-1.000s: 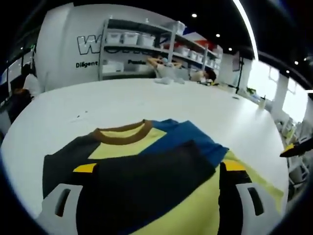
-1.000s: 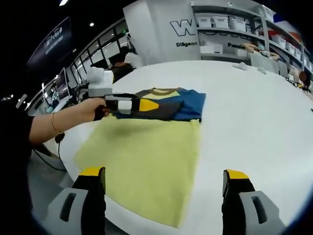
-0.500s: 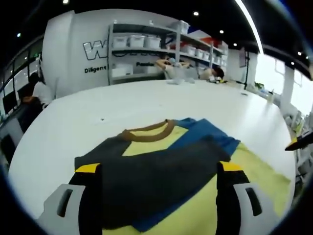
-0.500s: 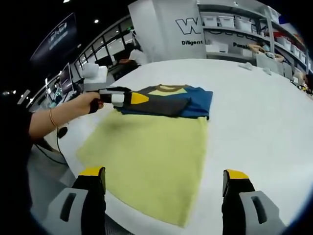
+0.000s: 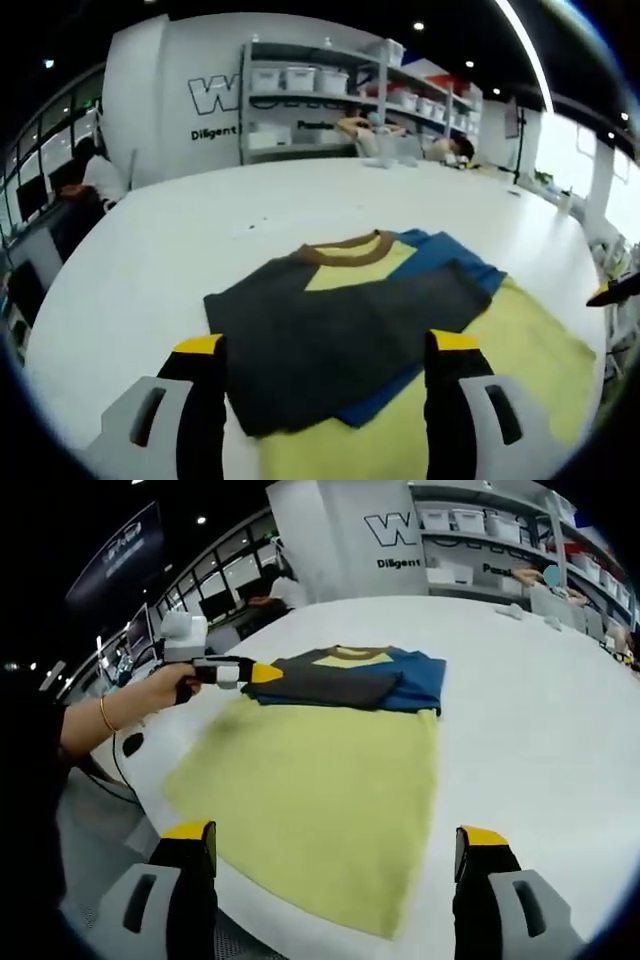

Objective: Fold the garment on the visible template until the final outline fits inside the template.

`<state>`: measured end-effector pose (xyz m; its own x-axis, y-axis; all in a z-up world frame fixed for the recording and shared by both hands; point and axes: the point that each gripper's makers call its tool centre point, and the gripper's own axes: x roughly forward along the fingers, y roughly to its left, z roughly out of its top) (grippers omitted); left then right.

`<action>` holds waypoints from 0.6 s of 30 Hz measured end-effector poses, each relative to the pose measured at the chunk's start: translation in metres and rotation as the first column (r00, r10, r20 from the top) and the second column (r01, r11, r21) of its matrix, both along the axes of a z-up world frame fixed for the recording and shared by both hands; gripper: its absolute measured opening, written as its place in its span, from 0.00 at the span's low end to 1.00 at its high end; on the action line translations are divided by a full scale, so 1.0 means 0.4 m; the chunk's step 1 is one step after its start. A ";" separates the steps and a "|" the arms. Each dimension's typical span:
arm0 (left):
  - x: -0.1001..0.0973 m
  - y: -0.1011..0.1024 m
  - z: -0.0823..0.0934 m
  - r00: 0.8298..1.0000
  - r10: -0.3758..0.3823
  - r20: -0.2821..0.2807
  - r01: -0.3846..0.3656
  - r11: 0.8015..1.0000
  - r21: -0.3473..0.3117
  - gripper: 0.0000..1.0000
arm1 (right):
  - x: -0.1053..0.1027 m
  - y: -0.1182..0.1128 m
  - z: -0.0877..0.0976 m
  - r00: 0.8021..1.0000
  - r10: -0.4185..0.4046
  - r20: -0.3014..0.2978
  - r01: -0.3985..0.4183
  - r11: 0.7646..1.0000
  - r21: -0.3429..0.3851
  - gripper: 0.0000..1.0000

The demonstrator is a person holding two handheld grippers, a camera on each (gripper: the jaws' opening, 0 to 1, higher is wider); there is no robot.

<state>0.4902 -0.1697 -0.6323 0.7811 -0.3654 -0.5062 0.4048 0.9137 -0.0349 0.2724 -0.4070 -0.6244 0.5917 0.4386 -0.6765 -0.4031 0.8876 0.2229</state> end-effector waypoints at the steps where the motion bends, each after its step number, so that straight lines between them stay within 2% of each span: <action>1: 0.000 0.010 -0.001 1.000 0.013 0.005 -0.013 1.000 0.005 0.72 | -0.002 0.001 -0.001 1.000 0.003 -0.002 -0.003 1.000 -0.002 0.98; 5: -0.004 0.036 -0.006 0.999 0.043 -0.004 -0.043 0.999 -0.033 0.65 | -0.005 0.002 -0.005 1.000 0.005 -0.005 -0.005 1.000 -0.006 0.98; 9: -0.010 0.076 -0.016 0.997 0.076 -0.010 -0.076 0.997 -0.004 0.64 | -0.007 0.006 -0.005 1.000 0.009 -0.007 -0.009 1.000 -0.007 0.98; 13: -0.023 0.099 -0.017 0.994 0.108 -0.012 -0.108 0.994 0.000 0.51 | -0.005 0.011 -0.004 1.000 0.003 -0.007 -0.003 1.000 0.003 0.98; 18: -0.041 0.116 -0.029 0.990 0.135 -0.033 -0.135 0.991 -0.014 0.44 | -0.007 0.019 -0.004 1.000 0.002 -0.007 -0.002 1.000 0.009 0.98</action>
